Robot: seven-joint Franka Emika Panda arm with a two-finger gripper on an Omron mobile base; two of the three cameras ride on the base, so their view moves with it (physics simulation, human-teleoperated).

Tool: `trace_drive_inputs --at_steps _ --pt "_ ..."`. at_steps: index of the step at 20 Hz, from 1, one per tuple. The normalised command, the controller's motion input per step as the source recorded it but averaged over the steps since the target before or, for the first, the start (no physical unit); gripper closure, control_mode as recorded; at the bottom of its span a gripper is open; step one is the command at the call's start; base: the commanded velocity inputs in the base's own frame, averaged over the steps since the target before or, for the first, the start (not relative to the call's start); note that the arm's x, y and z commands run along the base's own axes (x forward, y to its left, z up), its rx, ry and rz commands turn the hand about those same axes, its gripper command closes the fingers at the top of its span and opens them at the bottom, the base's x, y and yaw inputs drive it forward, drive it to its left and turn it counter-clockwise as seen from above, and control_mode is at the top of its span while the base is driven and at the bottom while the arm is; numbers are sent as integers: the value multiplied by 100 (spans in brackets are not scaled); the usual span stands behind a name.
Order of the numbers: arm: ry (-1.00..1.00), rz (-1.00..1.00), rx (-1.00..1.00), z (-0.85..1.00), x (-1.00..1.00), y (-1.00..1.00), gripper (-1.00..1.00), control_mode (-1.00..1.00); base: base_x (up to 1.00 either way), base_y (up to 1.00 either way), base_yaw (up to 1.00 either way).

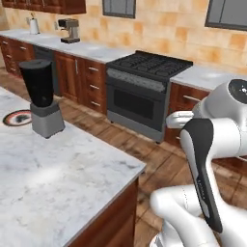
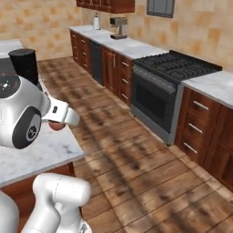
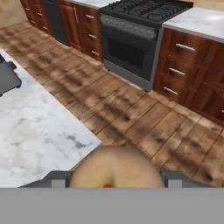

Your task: Pick the apple and peach from the fridge and place them on the plate next to the blender to make a fruit smoothie.

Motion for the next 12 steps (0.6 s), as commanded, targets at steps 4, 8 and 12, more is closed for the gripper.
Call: trace_drive_inputs --at_steps 4,8,12 --pt "0 0 0 0 0 0 100 100 42 -100 29" --pt "0 0 0 0 0 0 100 100 67 -100 21" --pt "0 0 0 0 0 0 100 100 100 -93 32"
